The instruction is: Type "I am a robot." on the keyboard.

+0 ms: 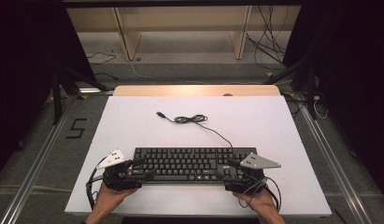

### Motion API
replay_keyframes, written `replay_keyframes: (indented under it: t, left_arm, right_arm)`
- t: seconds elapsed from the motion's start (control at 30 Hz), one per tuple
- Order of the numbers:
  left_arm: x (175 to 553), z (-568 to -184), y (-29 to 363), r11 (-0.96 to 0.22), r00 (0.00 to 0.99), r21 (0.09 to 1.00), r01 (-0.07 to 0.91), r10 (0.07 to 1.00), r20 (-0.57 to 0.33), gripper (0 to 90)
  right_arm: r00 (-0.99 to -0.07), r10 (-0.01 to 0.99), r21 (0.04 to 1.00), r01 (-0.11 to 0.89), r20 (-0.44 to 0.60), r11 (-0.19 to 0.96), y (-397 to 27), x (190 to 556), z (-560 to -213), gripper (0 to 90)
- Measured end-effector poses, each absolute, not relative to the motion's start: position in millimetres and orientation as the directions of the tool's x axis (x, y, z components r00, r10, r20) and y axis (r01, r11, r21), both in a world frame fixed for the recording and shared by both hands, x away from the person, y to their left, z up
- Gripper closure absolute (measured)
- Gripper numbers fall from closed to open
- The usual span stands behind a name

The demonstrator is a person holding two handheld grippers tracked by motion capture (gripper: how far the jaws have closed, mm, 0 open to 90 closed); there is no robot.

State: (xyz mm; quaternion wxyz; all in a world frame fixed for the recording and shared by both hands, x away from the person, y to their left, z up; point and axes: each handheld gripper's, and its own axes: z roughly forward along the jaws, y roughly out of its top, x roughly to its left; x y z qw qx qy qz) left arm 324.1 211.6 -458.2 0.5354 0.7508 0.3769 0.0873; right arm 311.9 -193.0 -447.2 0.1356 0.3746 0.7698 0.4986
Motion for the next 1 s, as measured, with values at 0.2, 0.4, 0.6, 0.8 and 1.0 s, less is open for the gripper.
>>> replay_keyframes:
  t: [0.2, 0.4, 0.6, 0.8, 1.0]
  left_arm:
    - [325.8, -459.3, 213.3, -0.142, 0.689, 0.865, 0.481, 0.671, -0.274, 28.0]
    - [327.6, -460.3, 215.4, -0.137, 0.677, 0.860, 0.492, 0.681, -0.279, 28.0]
    - [328.8, -461.4, 217.3, -0.140, 0.660, 0.851, 0.506, 0.697, -0.278, 29.6]
    - [330.0, -462.4, 219.8, -0.135, 0.645, 0.844, 0.520, 0.709, -0.284, 32.3]
    - [331.1, -463.4, 221.4, -0.142, 0.638, 0.836, 0.530, 0.716, -0.283, 34.5]
  right_arm:
    - [-0.697, 0.693, 0.862, 0.451, 0.181, 0.229, -180.3, 317.6, -447.9, 34.2]
    - [-0.709, 0.681, 0.856, 0.457, 0.186, 0.242, -166.1, 325.7, -449.4, 33.9]
    - [-0.724, 0.665, 0.854, 0.451, 0.182, 0.258, -150.3, 335.9, -448.3, 34.3]
    - [-0.739, 0.648, 0.853, 0.447, 0.183, 0.270, -136.7, 342.3, -447.3, 35.9]
    - [-0.742, 0.643, 0.851, 0.450, 0.188, 0.271, -132.3, 346.9, -447.5, 38.8]
